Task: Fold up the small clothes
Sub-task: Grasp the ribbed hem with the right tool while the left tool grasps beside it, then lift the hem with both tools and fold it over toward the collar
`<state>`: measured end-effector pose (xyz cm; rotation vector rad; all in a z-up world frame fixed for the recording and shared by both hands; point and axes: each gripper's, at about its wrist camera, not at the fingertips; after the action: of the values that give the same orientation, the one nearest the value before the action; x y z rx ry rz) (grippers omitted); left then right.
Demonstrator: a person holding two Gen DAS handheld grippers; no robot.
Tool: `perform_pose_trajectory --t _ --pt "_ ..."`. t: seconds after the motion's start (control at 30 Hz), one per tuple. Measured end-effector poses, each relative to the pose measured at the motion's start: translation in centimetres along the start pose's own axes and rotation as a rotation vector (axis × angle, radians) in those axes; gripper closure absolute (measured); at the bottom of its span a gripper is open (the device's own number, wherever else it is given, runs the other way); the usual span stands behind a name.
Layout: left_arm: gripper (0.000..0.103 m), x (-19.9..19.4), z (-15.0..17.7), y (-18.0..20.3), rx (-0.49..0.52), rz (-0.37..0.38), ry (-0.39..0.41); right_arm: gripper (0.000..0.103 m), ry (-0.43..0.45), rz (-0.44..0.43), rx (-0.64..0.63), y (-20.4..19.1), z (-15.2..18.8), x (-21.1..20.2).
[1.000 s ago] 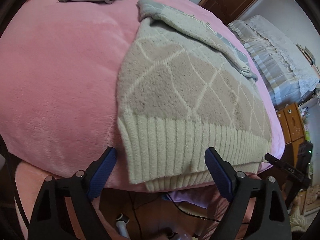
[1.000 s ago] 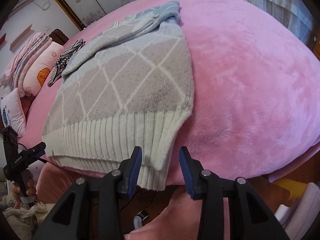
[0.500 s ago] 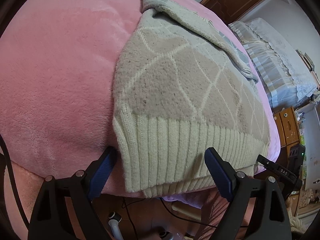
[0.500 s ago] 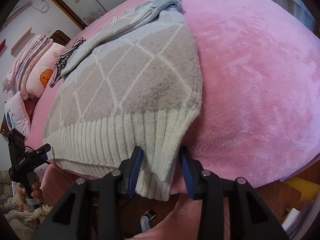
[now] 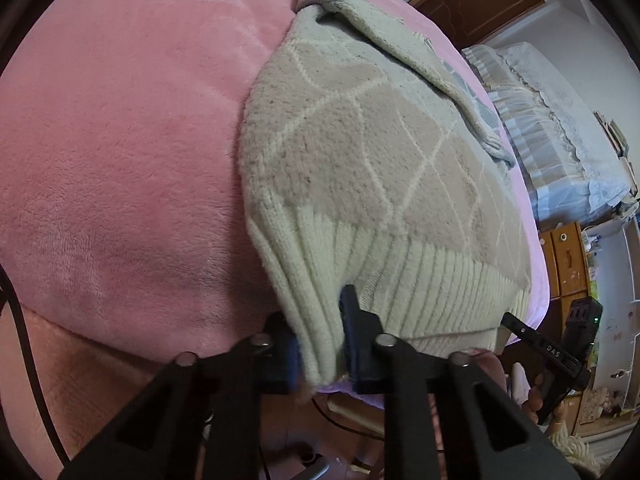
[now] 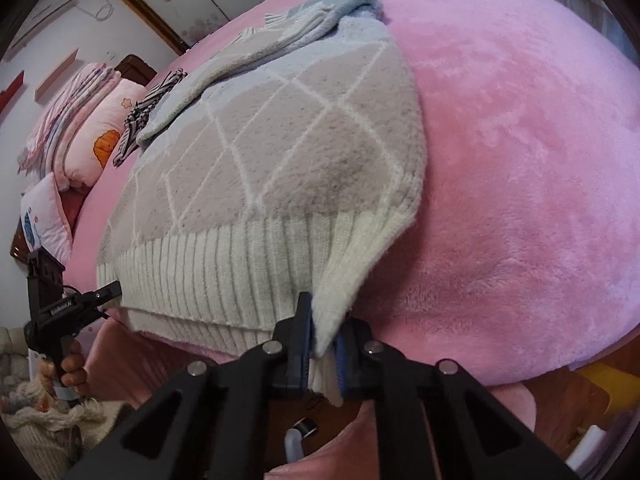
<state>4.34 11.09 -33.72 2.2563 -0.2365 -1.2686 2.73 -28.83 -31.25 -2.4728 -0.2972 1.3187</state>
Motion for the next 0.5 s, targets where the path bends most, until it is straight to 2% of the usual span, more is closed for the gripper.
perform_pose_trajectory --t 0.17,0.3,0.5 --pt "0.097 -1.1 -0.6 1.6 0.06 -0.036 0.0 0.096 0.018 0.0 -0.033 -0.3 -0.3 -2.0" --pt "0.097 -3.0 -1.8 2.1 0.029 -0.006 0.014 0.096 0.048 -0.026 -0.037 -0.2 -1.0 -4.3" --pt "0.098 -6.4 -3.4 3.2 -0.022 0.091 0.06 0.097 0.111 -0.085 -0.026 -1.0 -2.5 -6.9"
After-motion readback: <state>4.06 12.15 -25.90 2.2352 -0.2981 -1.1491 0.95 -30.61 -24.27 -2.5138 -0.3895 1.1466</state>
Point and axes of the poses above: each gripper's, at about its wrist camera, not at the fingertips, and x roughly the way its jaws point, y to its right, z to its underside, and after that the axes turned 11 degrees about y, right-handed
